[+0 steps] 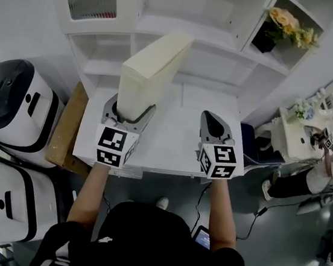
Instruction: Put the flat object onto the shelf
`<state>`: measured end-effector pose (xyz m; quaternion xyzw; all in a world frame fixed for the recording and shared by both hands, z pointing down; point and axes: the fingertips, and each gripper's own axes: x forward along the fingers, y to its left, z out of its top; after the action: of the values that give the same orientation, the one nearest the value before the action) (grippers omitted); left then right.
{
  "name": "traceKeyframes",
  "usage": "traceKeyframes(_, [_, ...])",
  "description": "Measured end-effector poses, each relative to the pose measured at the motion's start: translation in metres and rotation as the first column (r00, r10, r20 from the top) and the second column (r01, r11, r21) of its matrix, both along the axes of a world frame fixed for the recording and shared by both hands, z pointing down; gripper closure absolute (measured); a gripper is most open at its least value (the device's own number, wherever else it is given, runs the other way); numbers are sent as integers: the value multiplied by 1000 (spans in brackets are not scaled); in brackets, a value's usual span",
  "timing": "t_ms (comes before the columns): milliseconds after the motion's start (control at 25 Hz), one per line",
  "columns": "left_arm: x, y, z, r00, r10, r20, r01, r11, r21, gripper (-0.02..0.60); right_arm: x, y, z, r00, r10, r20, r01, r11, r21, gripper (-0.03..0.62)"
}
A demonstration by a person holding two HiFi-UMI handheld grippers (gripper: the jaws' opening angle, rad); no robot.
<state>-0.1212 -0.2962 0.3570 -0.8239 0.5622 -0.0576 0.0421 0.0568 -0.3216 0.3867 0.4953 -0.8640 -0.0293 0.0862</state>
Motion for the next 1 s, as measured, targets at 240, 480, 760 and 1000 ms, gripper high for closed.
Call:
traceKeyframes(240, [13, -11, 5, 988, -31, 151, 29, 999, 15, 273, 14, -9, 2, 1000, -20, 9, 20, 1000, 3, 594])
traceKeyframes(480, [25, -25, -2, 963, -61, 262, 56, 998, 24, 270, 25, -18, 2, 999, -43, 19, 43, 999, 8, 594])
traceKeyframes(760, [32, -35, -12, 913, -89, 397, 76, 996, 49, 270, 39, -25, 2, 998, -55, 24, 55, 998, 13, 594])
traceKeyframes(1000, [42, -48, -31, 858, -115, 500, 82, 993, 87, 270, 46, -28, 1, 998, -62, 27, 61, 998, 22, 594])
